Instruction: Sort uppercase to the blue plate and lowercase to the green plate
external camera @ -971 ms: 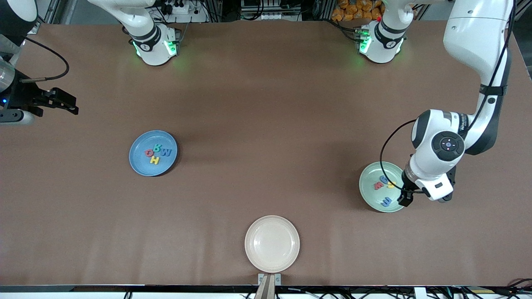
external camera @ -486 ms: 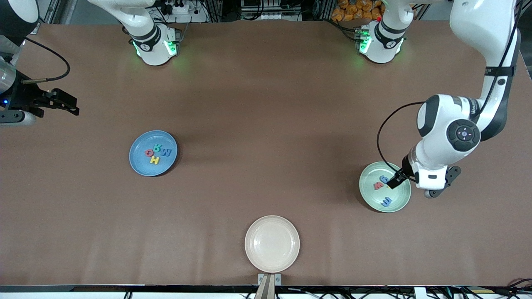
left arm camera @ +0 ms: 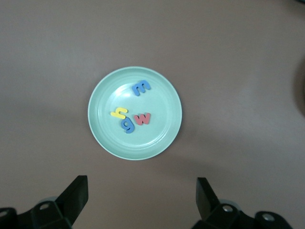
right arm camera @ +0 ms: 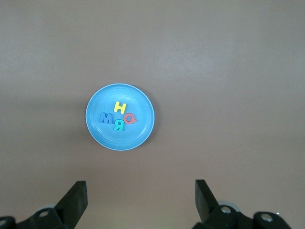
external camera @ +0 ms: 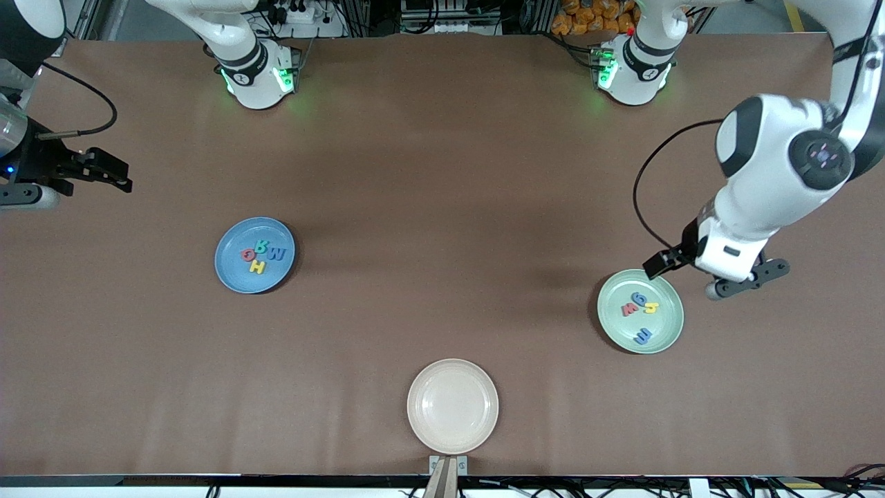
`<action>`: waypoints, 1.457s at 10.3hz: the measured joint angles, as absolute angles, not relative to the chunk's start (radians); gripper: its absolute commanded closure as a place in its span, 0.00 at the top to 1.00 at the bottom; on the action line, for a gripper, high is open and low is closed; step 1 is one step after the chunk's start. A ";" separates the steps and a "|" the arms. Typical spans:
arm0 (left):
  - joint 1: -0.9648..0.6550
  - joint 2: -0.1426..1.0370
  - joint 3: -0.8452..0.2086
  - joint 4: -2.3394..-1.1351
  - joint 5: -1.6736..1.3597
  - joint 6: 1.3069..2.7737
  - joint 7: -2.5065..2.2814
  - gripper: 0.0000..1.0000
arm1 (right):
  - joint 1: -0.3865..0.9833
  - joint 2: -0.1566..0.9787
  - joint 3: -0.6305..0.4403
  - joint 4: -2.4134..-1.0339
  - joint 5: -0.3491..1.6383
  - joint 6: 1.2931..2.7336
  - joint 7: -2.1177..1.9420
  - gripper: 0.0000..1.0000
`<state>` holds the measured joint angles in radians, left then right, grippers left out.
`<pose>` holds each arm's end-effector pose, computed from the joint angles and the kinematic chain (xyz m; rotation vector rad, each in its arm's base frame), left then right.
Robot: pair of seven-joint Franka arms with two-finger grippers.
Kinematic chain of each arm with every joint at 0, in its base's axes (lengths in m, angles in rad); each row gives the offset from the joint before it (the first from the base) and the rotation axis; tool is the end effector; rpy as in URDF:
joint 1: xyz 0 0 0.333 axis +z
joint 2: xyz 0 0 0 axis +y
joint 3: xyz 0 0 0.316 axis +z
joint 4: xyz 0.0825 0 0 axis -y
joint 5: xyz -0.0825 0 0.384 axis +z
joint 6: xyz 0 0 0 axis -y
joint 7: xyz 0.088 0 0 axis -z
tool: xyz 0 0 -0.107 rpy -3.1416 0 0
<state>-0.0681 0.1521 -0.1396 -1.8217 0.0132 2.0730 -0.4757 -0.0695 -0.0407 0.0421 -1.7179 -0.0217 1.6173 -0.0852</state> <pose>0.6007 -0.1221 0.4612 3.0689 0.4088 0.1423 0.5414 -0.0167 0.5813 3.1188 0.0926 -0.0954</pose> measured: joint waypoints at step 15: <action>-0.060 -0.002 -0.139 -1.518 0.029 1.528 -0.120 1.00 | -0.070 -0.045 0.038 -1.718 -0.022 1.614 -0.029 1.00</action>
<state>-0.0601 -0.0023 -0.1386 -1.5176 0.0293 1.5283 -0.1196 -0.0699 -0.0454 0.0377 -1.7177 -0.0216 1.6141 -0.0294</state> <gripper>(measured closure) 0.000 0.000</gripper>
